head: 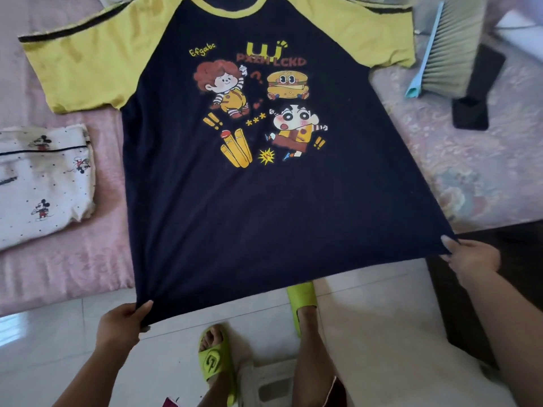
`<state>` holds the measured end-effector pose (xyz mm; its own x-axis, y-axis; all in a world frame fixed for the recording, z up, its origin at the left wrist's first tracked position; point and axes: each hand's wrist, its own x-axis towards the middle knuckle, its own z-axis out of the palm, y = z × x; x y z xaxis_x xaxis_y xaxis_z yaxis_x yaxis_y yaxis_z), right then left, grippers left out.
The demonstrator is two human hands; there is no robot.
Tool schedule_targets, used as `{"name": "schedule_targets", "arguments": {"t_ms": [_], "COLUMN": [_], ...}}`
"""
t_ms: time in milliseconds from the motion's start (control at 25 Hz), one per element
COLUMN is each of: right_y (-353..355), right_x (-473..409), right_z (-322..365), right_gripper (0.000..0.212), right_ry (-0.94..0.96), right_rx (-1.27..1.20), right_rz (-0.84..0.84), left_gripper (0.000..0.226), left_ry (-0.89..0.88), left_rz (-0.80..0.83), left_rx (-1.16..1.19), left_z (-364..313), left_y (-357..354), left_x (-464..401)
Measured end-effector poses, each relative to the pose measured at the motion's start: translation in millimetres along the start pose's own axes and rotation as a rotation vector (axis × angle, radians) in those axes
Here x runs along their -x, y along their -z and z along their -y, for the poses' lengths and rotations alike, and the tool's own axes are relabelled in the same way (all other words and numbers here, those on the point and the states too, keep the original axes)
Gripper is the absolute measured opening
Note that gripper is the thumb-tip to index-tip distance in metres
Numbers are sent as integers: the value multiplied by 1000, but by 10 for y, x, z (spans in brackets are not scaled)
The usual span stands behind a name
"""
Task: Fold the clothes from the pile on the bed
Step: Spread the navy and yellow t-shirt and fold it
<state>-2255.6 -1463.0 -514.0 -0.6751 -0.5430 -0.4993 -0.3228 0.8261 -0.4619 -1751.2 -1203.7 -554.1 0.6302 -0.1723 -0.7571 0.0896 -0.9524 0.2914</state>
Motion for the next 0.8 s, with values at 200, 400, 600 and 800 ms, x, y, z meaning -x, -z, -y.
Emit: {"name": "schedule_targets", "arguments": {"t_ms": [200, 400, 600, 800], "right_y": [-61, -836, -1994, -2320], "right_x": [-38, 361, 1119, 936], "right_z": [198, 701, 1374, 1374], "right_gripper": [33, 48, 63, 64], "right_ry": [-20, 911, 1369, 1231], "right_rx": [437, 776, 1095, 1276], "right_rz": [-55, -58, 373, 466], "left_gripper": [20, 42, 64, 61], "left_ry": [-80, -869, -1148, -776], "left_rz": [-27, -566, -277, -97], "left_rx": [-435, -621, -915, -1129], "left_z": [-258, -1279, -2301, -2347], "left_y": [-24, -396, -1005, -1135], "left_x": [-68, 63, -56, -374]}}
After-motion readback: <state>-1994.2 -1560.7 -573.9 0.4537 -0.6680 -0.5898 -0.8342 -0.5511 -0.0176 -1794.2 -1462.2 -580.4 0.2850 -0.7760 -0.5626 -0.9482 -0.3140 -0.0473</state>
